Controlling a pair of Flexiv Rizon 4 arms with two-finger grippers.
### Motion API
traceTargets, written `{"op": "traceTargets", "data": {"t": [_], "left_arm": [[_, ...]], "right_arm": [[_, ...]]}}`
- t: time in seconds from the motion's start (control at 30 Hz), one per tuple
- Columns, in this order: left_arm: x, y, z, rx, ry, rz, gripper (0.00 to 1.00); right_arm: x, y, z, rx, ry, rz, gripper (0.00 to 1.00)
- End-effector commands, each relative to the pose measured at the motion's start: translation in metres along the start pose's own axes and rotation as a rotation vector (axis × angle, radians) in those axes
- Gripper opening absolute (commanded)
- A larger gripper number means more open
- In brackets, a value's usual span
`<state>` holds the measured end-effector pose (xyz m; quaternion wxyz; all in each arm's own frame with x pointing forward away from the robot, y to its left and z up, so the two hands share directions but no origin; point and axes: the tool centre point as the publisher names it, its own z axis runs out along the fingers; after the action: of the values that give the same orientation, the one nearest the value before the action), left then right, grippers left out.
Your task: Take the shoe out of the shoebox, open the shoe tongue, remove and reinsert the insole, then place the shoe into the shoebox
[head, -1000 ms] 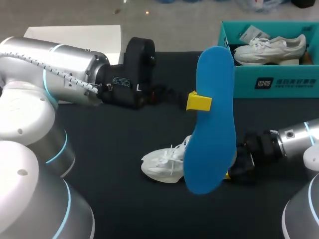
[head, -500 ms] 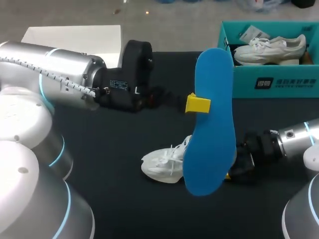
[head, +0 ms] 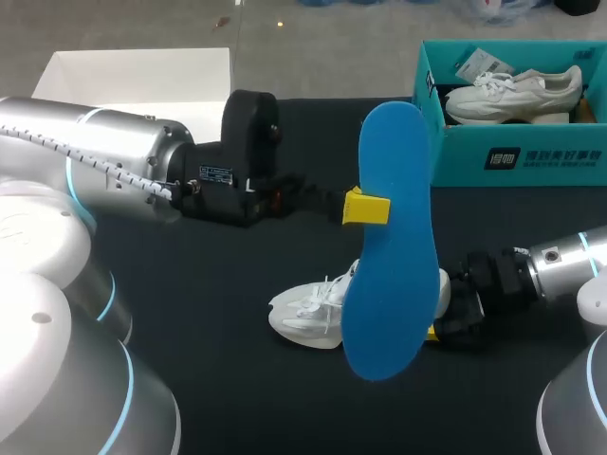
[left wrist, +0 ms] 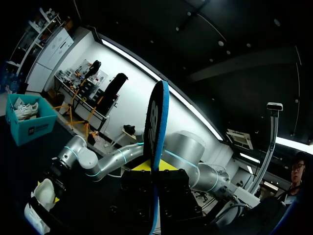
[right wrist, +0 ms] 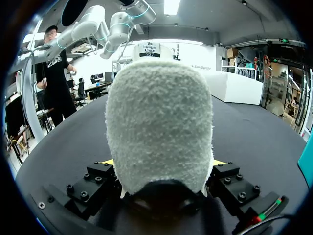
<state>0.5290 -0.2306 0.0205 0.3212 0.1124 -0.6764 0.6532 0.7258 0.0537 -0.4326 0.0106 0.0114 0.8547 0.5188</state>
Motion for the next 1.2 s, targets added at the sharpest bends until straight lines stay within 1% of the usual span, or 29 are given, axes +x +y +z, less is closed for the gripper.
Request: {"op": "traceTargets", "data": {"t": [0.03,0.07,0.1,0.23,0.3,0.43,0.57,0.63,0.7,0.73,1.13,1.17,1.2], "left_arm": [[0.005,0.003,0.003,0.010,-0.009,0.001,0.00],[0.005,0.003,0.003,0.010,-0.009,0.001,0.00],[0.005,0.003,0.003,0.010,-0.009,0.001,0.00],[0.005,0.003,0.003,0.010,-0.009,0.001,0.00],[0.005,0.003,0.003,0.010,-0.009,0.001,0.00],[0.005,0.003,0.003,0.010,-0.009,0.001,0.00],[0.005,0.003,0.003,0.010,-0.009,0.001,0.00],[0.005,0.003,0.003,0.010,-0.009,0.001,0.00],[0.005,0.003,0.003,0.010,-0.009,0.001,0.00],[0.005,0.003,0.003,0.010,-0.009,0.001,0.00],[0.005,0.003,0.003,0.010,-0.009,0.001,0.00],[0.005,0.003,0.003,0.010,-0.009,0.001,0.00],[0.005,0.003,0.003,0.010,-0.009,0.001,0.00]], "right_arm": [[0.001,0.009,-0.014,0.113,-0.014,0.000,1.00],[0.001,0.011,-0.017,0.136,-0.013,-0.001,1.00],[0.002,0.015,-0.021,0.180,-0.010,-0.001,1.00],[0.006,0.021,-0.030,0.247,0.004,0.010,1.00],[0.009,0.024,-0.034,0.305,0.007,0.012,1.00],[0.012,0.027,-0.041,0.390,0.013,0.041,1.00],[0.014,0.034,-0.050,0.554,0.023,0.066,1.00],[0.015,0.036,-0.052,0.616,0.029,0.088,1.00],[0.015,0.039,-0.055,0.757,0.004,0.100,1.00],[0.016,0.041,-0.057,0.777,-0.008,0.104,1.00],[0.016,0.041,-0.057,0.777,-0.008,0.104,1.00],[0.015,0.042,-0.055,0.829,-0.008,0.151,1.00],[0.015,0.044,-0.053,0.872,-0.010,0.167,1.00]]}}
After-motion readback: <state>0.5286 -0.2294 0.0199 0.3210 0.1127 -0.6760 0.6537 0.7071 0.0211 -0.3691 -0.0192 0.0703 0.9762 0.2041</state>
